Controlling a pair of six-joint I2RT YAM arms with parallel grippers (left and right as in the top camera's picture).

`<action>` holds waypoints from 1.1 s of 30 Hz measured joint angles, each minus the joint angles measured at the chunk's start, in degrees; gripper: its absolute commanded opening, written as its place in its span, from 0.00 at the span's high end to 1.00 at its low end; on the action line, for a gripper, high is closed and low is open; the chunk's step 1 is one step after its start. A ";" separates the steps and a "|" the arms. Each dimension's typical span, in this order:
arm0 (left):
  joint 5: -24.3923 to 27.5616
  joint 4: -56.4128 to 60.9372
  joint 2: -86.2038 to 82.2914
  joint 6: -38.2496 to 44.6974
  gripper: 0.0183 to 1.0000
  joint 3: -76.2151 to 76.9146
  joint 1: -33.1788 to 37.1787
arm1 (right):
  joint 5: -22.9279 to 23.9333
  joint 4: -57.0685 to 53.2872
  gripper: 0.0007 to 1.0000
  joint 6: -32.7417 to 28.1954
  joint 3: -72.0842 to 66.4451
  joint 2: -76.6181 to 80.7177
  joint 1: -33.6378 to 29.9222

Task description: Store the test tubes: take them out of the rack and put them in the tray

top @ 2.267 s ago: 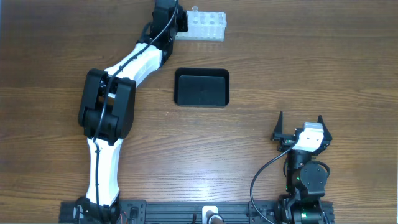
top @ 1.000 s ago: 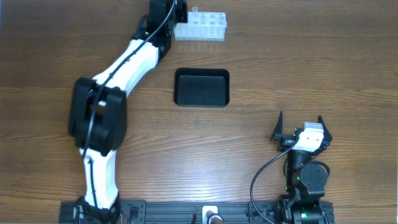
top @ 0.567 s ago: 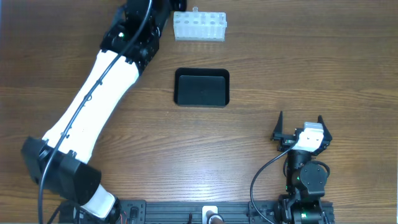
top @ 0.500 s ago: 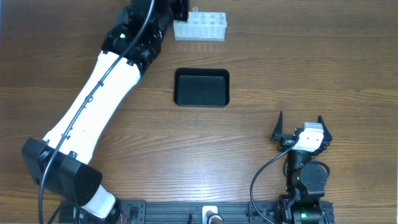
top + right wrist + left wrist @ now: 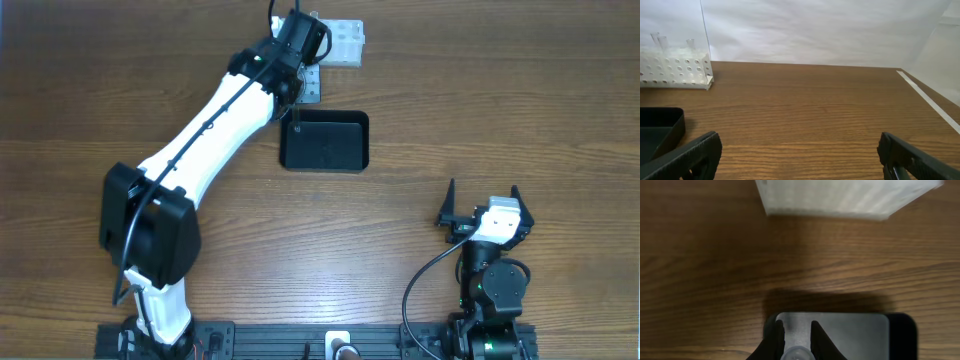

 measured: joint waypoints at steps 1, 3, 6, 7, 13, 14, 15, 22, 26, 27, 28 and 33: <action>0.07 -0.11 0.72 -0.39 0.91 0.00 0.00 | 0.00 0.00 0.01 0.04 0.00 0.00 0.00; 0.09 -0.74 1.90 -0.87 0.91 0.00 0.02 | -0.02 0.00 0.01 0.04 0.00 0.00 0.00; 0.09 -1.46 3.61 -1.16 0.91 0.00 0.02 | 0.00 0.02 0.01 0.04 0.00 0.00 0.00; 0.11 -1.49 4.17 -1.16 0.91 0.00 0.02 | 0.00 0.00 0.01 0.02 0.00 0.00 0.00; 0.37 -2.12 7.23 -1.20 0.91 -0.02 0.02 | 0.00 0.00 0.01 0.04 0.00 0.00 0.00; 0.55 -2.60 7.48 -1.20 0.91 -0.02 0.02 | -0.02 0.00 0.01 0.07 0.00 0.00 0.00; 0.72 -2.75 7.48 -1.20 0.91 -0.02 0.02 | -0.02 0.00 0.01 0.04 0.00 0.00 0.00; 0.96 -3.89 7.48 -1.20 0.91 -0.02 0.02 | -0.02 0.00 0.01 0.02 0.00 0.00 0.00; 1.44 -4.07 7.48 -1.20 0.90 -0.02 0.02 | 0.00 0.00 0.01 0.02 0.00 0.00 0.00; 1.64 -4.22 7.48 -1.20 0.90 -0.02 0.02 | -0.02 0.00 0.01 0.00 0.00 0.00 0.00; 1.81 -4.52 7.48 -1.20 0.90 -0.02 0.02 | -0.02 0.00 0.01 0.04 0.00 0.00 0.00; 2.49 -5.38 7.48 -1.20 0.89 -0.02 0.02 | -0.02 0.00 0.01 0.04 0.00 0.00 0.00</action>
